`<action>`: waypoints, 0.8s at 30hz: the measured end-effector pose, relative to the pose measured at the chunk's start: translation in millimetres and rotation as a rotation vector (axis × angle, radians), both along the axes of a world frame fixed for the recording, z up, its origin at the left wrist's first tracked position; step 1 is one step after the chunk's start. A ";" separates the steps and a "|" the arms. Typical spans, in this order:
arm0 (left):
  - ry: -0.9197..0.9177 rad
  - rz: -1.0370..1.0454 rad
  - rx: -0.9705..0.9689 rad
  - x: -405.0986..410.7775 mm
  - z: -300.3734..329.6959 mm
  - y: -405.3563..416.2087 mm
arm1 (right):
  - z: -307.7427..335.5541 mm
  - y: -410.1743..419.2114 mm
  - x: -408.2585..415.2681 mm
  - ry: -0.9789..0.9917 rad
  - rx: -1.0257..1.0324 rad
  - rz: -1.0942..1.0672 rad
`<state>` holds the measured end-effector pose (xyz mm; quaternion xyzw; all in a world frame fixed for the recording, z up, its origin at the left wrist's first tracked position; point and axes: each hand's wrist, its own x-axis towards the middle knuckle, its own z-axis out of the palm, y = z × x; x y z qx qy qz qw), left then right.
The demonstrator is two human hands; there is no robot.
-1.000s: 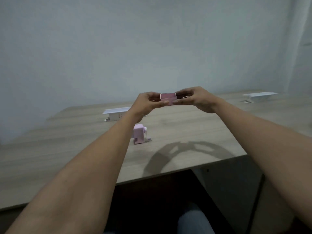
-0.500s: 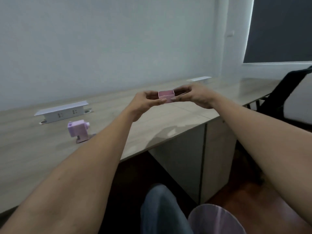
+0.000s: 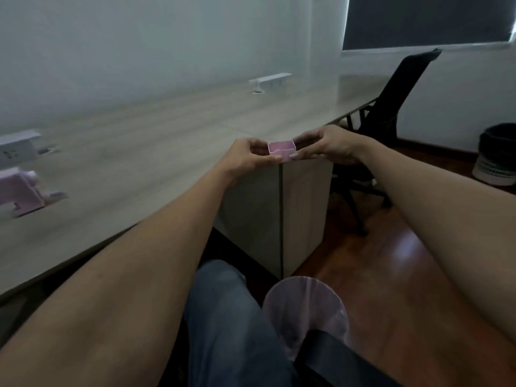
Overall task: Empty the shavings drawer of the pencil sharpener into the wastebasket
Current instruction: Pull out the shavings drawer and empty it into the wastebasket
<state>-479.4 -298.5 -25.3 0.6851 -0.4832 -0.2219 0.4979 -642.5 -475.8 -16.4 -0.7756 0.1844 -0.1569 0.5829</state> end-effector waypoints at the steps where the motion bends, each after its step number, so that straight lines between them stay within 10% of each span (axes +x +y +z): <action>1: -0.004 -0.009 0.016 -3.9 -6.3 -3.9 | -6.5 -1.1 -5.3 0.010 0.014 -0.008; 24: 0.413 0.048 0.314 -50.3 -265.3 -15.7 | -269.2 8.6 -55.1 0.273 0.319 -0.155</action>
